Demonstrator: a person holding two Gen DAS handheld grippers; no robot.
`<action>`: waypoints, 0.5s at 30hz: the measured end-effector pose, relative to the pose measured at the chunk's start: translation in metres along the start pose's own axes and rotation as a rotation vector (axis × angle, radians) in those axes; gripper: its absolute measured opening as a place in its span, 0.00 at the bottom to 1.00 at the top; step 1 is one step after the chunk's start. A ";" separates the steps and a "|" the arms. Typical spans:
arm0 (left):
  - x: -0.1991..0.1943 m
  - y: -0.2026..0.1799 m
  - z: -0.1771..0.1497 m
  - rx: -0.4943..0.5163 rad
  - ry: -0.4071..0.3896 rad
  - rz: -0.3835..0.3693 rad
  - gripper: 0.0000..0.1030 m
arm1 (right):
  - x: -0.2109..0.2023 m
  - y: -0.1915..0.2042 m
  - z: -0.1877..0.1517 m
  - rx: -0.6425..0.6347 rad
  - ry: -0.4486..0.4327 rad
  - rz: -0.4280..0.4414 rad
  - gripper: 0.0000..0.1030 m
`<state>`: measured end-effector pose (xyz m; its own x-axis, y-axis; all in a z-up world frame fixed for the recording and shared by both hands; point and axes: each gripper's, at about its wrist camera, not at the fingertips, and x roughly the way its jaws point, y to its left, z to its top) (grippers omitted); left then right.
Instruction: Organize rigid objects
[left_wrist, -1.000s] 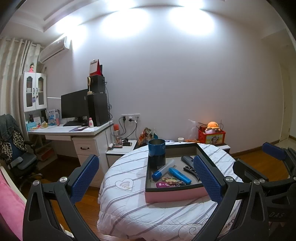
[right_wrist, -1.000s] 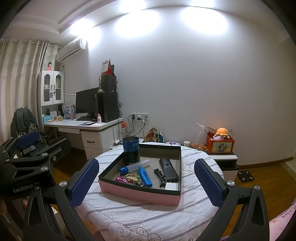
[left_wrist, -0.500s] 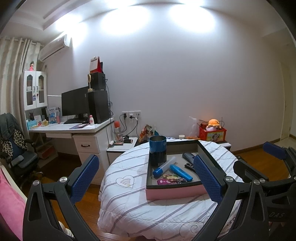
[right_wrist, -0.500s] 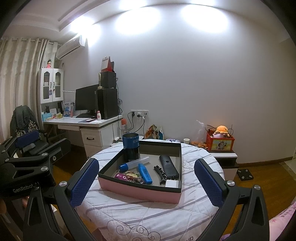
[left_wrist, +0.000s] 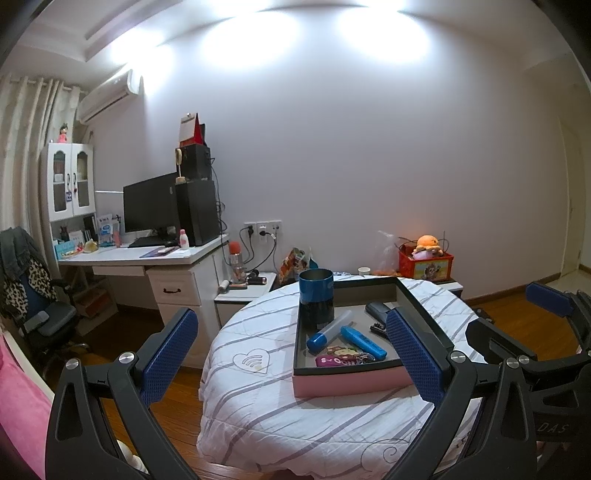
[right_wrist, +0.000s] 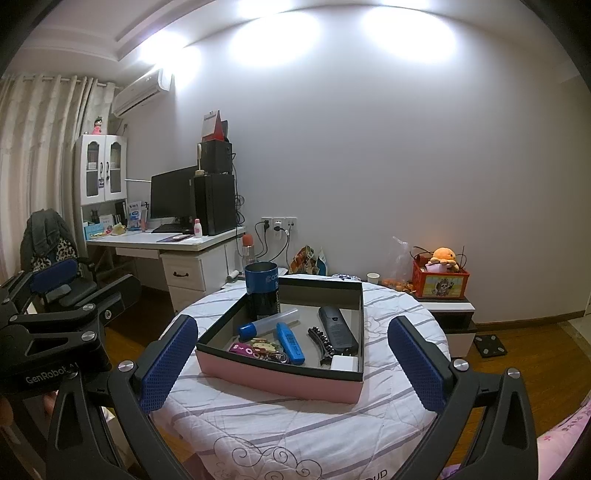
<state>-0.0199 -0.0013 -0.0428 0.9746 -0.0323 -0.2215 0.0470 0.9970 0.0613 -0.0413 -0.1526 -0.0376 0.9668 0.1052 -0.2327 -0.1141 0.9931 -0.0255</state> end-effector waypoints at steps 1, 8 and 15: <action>0.000 0.000 0.000 0.001 0.001 0.001 1.00 | 0.000 0.000 0.000 -0.001 0.001 -0.001 1.00; -0.001 0.001 -0.001 0.004 0.001 0.003 1.00 | 0.001 0.001 -0.001 -0.002 0.005 -0.001 1.00; 0.000 0.000 0.000 0.002 0.001 0.002 1.00 | 0.001 0.003 -0.003 -0.005 0.011 0.000 1.00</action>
<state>-0.0202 -0.0011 -0.0429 0.9746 -0.0301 -0.2219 0.0454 0.9969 0.0641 -0.0414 -0.1502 -0.0407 0.9642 0.1048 -0.2437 -0.1156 0.9928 -0.0302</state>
